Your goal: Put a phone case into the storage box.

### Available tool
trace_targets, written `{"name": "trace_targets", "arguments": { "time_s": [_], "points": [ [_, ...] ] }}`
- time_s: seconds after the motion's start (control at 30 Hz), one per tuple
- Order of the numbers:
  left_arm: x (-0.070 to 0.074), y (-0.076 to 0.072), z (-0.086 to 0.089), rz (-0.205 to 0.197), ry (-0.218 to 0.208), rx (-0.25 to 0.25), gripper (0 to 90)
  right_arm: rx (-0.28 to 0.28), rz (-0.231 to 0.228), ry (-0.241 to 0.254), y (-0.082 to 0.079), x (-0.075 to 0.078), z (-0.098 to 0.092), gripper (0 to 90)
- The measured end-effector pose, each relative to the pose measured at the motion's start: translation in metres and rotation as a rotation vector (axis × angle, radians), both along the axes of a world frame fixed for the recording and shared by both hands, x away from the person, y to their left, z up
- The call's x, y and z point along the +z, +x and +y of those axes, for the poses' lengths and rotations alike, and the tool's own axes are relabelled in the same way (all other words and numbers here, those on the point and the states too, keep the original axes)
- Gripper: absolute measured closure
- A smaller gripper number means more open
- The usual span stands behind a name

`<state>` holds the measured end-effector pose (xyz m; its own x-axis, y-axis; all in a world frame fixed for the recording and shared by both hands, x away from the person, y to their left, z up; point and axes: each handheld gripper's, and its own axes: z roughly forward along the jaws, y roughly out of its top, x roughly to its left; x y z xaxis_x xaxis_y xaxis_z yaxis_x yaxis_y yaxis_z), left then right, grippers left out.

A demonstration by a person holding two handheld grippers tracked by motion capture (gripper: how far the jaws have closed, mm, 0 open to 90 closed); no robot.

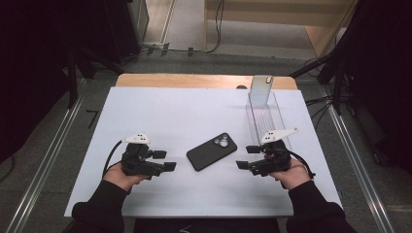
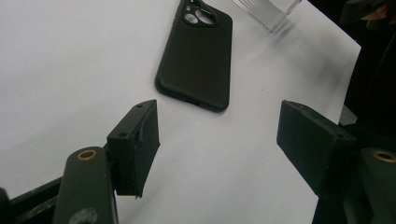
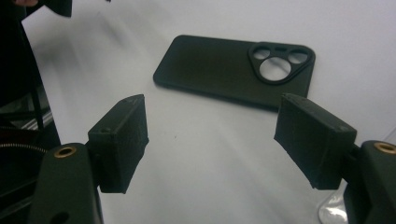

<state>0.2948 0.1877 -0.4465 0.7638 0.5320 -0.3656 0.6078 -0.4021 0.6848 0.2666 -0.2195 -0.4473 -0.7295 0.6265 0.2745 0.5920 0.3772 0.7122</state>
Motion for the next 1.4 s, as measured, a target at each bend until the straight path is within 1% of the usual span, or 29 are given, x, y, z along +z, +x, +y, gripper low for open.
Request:
{"name": "trace_targets", "arguments": {
  "time_s": [0.1,0.13,0.2,0.23,0.3,0.37,0.57,0.6,0.67,0.77,0.83,0.87,0.93,1.0,1.03,1.07,1.13,1.2,1.27,1.33,1.37,1.4],
  "points": [
    [0.000,-0.001,0.000,0.000,-0.006,0.001,29.9,0.007,0.008,0.000,-0.005,-0.005,-0.002,23.8],
    [0.000,-0.002,0.000,-0.003,-0.001,0.002,29.9,0.012,0.016,-0.002,-0.006,-0.006,-0.003,23.8],
    [0.001,-0.002,0.000,-0.004,-0.004,0.000,29.9,0.017,0.019,-0.013,-0.008,-0.008,-0.004,23.8],
    [0.001,-0.003,0.000,-0.013,-0.004,0.000,29.9,0.019,0.019,-0.015,-0.009,-0.009,-0.004,23.7],
    [0.002,-0.003,0.000,-0.015,-0.012,0.003,29.9,0.023,0.022,-0.008,-0.010,-0.010,-0.005,23.8],
    [0.003,-0.003,-0.001,-0.022,-0.020,0.003,29.9,0.022,0.028,-0.016,-0.012,-0.011,-0.006,23.7],
    [0.005,-0.001,-0.009,-0.043,-0.007,-0.012,29.7,0.014,0.030,-0.020,-0.015,-0.015,-0.012,23.7],
    [0.006,0.000,-0.010,-0.049,-0.008,-0.017,29.7,0.009,0.033,-0.017,-0.015,-0.015,-0.012,23.7],
    [0.007,0.003,-0.013,-0.055,-0.006,-0.025,26.6,0.009,0.031,-0.018,-0.014,-0.015,-0.013,23.7],
    [0.009,0.009,-0.016,-0.065,-0.010,-0.028,26.6,0.014,0.033,-0.022,-0.013,-0.016,-0.012,23.7],
    [0.011,0.013,-0.019,-0.072,0.000,-0.027,26.5,0.013,0.036,-0.023,-0.013,-0.017,-0.011,23.7],
    [0.011,0.015,-0.020,-0.071,0.000,-0.032,26.2,0.016,0.037,-0.024,-0.013,-0.017,-0.011,23.7],
    [0.012,0.020,-0.023,-0.066,-0.018,-0.036,23.3,0.018,0.035,-0.029,-0.012,-0.017,-0.011,23.7],
    [0.013,0.023,-0.026,-0.046,-0.030,-0.048,23.3,0.016,0.035,-0.025,-0.011,-0.017,-0.011,23.7],
    [0.014,0.024,-0.028,-0.045,-0.031,-0.054,23.4,0.013,0.035,-0.024,-0.011,-0.017,-0.011,23.7],
    [0.015,0.025,-0.030,-0.050,-0.034,-0.057,23.4,0.012,0.034,-0.024,-0.010,-0.017,-0.011,23.7],
    [0.016,0.028,-0.033,-0.067,-0.023,-0.060,23.4,0.009,0.036,-0.026,-0.010,-0.017,-0.011,23.7],
    [0.018,0.033,-0.039,-0.069,-0.032,-0.069,22.6,0.013,0.034,-0.028,-0.009,-0.018,-0.011,23.7],
    [0.018,0.038,-0.044,-0.068,-0.044,-0.073,17.3,0.016,0.034,-0.029,-0.009,-0.018,-0.011,23.7],
    [0.017,0.043,-0.049,-0.058,-0.069,-0.100,11.8,0.015,0.033,-0.028,-0.009,-0.017,-0.011,23.7],
    [0.016,0.045,-0.052,-0.054,-0.067,-0.103,6.6,0.014,0.033,-0.027,-0.010,-0.017,-0.011,23.7],
    [0.016,0.047,-0.055,-0.058,-0.051,-0.103,0.0,0.012,0.034,-0.026,-0.009,-0.017,-0.011,23.7]
  ]
}}
